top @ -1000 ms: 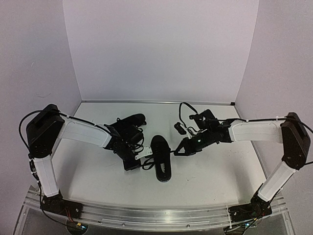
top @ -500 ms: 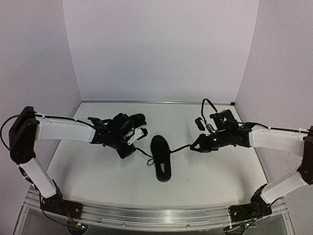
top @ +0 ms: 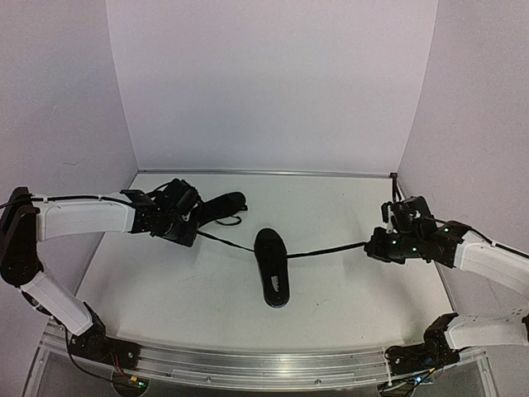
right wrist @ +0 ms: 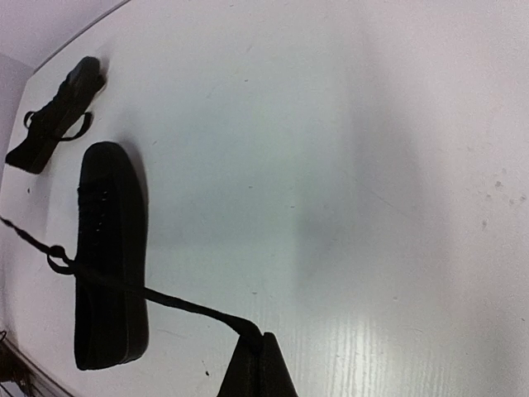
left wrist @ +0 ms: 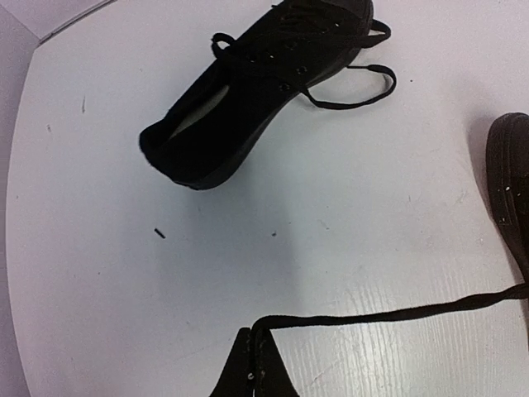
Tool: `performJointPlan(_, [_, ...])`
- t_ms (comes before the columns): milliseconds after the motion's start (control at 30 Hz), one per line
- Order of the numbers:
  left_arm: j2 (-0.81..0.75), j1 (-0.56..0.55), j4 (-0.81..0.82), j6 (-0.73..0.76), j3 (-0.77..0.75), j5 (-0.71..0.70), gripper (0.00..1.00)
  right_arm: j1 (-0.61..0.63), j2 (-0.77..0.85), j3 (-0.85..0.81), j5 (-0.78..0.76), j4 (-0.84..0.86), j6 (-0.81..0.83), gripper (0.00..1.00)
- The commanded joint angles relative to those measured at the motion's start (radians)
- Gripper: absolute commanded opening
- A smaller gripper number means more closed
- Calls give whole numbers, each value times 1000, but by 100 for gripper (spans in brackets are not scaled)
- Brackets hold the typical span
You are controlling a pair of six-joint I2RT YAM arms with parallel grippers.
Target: Tie the shoes
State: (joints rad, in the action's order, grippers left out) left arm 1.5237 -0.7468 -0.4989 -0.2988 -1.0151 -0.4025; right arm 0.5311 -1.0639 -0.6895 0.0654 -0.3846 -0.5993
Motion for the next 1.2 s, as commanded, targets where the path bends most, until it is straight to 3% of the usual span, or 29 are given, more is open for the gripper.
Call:
performJointPlan(0, [-110, 13, -32, -138, 23, -66, 0, -20, 67, 25, -177, -121, -116, 0])
performJointPlan(467, [-134, 14, -144, -305, 107, -103, 0, -24, 62, 77, -390, -384, -443, 0])
performJointPlan(667, [-79, 16, -190, -360, 107, -132, 0, -28, -7, 77, -427, -403, -496, 0])
performJointPlan(1167, [-8, 81, -221, -401, 128, -154, 0, -91, -5, 106, -467, -412, -532, 0])
